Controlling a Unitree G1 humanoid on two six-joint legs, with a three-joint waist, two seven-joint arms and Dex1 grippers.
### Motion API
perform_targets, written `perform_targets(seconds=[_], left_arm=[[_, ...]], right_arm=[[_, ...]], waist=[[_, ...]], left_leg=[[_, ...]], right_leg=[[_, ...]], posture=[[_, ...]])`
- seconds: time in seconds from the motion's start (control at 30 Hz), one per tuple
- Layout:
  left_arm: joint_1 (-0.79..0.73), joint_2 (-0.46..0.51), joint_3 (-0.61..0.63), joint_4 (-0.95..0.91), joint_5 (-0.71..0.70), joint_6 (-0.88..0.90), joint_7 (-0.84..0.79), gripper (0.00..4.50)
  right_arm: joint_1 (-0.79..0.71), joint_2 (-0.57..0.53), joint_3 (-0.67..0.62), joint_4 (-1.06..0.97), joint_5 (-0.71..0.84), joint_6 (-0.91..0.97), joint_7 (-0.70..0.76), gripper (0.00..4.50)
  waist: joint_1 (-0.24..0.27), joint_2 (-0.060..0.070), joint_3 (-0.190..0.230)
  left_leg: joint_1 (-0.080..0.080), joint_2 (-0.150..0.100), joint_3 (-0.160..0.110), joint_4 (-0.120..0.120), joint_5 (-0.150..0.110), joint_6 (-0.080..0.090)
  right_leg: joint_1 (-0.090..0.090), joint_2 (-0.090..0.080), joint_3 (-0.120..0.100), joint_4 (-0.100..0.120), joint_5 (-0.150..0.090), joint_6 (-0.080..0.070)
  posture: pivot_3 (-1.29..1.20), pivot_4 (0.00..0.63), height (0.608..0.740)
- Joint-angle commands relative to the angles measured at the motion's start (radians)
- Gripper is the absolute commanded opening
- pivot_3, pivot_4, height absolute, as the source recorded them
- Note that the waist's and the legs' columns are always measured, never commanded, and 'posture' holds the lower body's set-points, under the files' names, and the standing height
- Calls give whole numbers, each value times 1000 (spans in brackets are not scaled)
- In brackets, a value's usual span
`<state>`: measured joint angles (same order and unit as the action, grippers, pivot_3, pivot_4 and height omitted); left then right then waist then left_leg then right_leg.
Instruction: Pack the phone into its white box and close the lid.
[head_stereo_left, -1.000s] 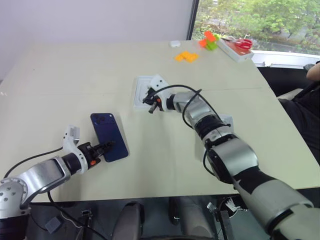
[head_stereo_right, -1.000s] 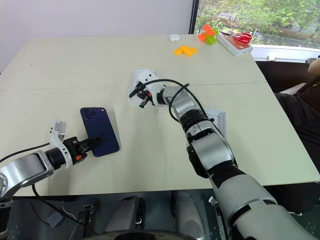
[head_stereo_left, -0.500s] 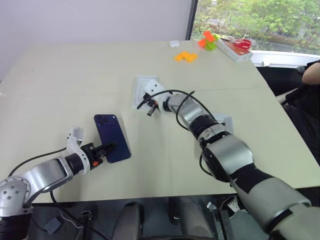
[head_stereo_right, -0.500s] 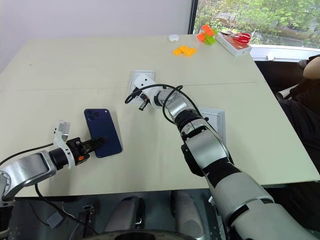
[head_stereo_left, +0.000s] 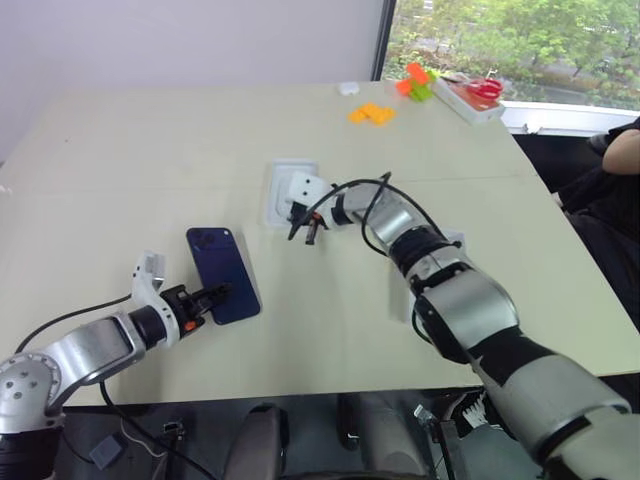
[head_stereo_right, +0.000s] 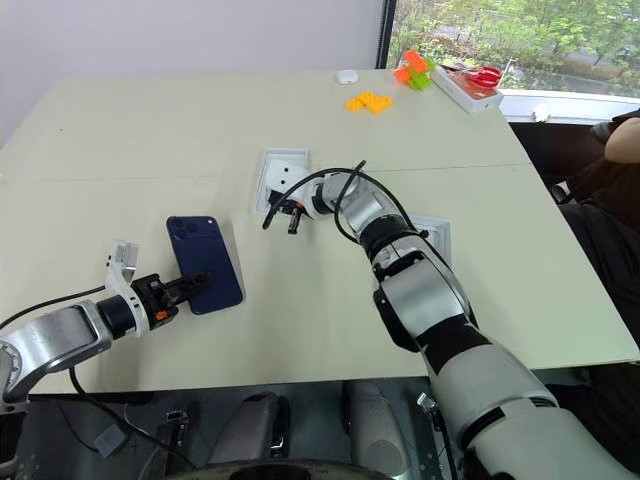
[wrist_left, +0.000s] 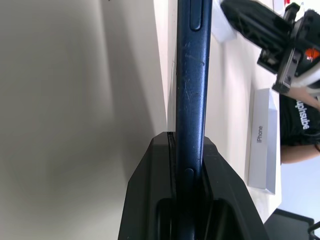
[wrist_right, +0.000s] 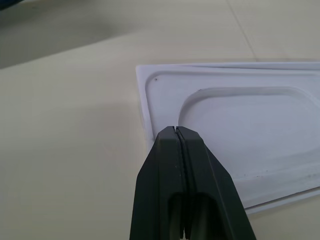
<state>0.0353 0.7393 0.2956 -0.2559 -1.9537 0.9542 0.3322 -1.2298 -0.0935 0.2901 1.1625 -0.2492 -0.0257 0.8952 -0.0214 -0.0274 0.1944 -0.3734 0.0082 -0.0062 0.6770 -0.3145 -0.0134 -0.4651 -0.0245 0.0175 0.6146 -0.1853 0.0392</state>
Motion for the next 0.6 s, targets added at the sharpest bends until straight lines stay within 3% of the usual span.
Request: perform_targets(seconds=[0.03,0.3,0.6], left_arm=[[-7,7,11,-28,-19,-11,-13,0],[-19,10,8,-18,-19,-11,-12,0],[-27,11,4,-8,-19,-11,-16,0]], right_arm=[[38,-23,27,-53,-8,-5,86,42],[-20,-20,-62,-93,54,44,-16,42],[-61,25,-6,40,-32,-9,-165,42]], waist=[[1,0,0],[1,0,0],[0,0,0]], left_leg=[[0,0,0,0,0,0],[0,-1,0,1,1,-2],[-1,-1,0,1,1,-2]], right_leg=[[0,0,0,0,0,0],[0,-1,0,0,-1,-2],[0,0,-1,1,-1,-2]], posture=[[0,150,726],[0,150,726],[0,150,726]])
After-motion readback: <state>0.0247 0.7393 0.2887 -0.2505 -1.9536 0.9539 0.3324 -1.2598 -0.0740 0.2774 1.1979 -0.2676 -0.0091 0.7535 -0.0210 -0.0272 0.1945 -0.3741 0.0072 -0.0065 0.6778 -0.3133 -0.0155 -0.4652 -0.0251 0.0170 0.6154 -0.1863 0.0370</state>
